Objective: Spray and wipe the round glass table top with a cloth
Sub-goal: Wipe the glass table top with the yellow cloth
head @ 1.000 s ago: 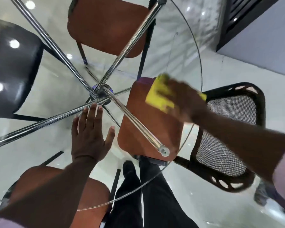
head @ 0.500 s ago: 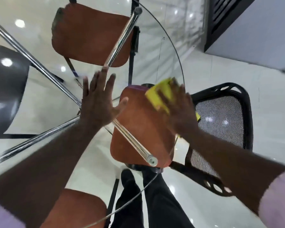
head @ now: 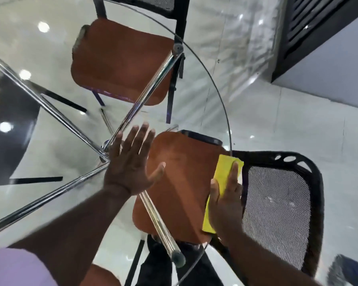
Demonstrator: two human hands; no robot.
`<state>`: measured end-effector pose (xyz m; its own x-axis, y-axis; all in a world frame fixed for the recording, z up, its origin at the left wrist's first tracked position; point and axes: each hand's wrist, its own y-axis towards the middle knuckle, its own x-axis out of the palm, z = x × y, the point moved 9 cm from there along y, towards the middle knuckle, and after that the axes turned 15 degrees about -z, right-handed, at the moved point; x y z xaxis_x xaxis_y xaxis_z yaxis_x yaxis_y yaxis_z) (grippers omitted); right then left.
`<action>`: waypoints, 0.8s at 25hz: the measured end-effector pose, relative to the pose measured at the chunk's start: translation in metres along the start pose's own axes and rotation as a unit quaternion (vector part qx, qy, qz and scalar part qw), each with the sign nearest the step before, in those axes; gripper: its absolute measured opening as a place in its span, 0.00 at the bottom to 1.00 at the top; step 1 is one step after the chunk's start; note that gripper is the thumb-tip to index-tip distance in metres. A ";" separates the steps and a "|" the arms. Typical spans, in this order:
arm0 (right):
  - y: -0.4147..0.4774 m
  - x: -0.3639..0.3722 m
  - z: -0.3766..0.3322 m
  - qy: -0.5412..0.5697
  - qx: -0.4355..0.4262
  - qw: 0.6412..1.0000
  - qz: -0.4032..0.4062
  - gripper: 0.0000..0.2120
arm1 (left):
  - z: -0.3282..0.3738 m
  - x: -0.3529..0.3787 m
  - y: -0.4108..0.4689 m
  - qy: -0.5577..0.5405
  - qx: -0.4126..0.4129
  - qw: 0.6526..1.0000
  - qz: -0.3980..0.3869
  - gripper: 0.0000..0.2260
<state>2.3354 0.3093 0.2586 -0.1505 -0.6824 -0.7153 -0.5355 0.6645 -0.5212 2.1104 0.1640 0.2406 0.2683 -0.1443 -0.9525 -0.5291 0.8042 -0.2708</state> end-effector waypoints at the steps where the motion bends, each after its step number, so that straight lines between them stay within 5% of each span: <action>1: 0.034 -0.016 -0.005 -0.003 -0.013 1.000 0.015 0.36 | 0.001 0.000 0.000 0.001 0.001 1.000 -0.003 0.41; 3: 0.114 -0.052 -0.034 -0.063 -0.046 0.995 0.056 0.35 | -0.002 0.000 0.003 0.006 0.000 1.000 -0.015 0.41; 9: 0.306 -0.072 -0.186 -0.101 -0.178 0.977 -0.059 0.32 | 0.000 0.000 0.002 0.001 0.008 1.000 -0.009 0.41; 15: 0.254 -0.070 -0.143 -0.156 -0.102 0.982 0.011 0.33 | -0.002 -0.006 -0.001 -0.001 0.006 1.000 0.004 0.40; 20: 0.157 -0.054 -0.093 -0.277 -0.152 0.945 0.080 0.33 | 0.000 -0.008 -0.002 -0.009 0.007 1.000 0.012 0.40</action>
<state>2.1823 0.4220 0.2590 0.1629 -0.2600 -0.9518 -0.7698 0.5699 -0.2875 2.1088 0.1639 0.2489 0.2706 -0.1134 -0.9560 -0.5247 0.8152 -0.2452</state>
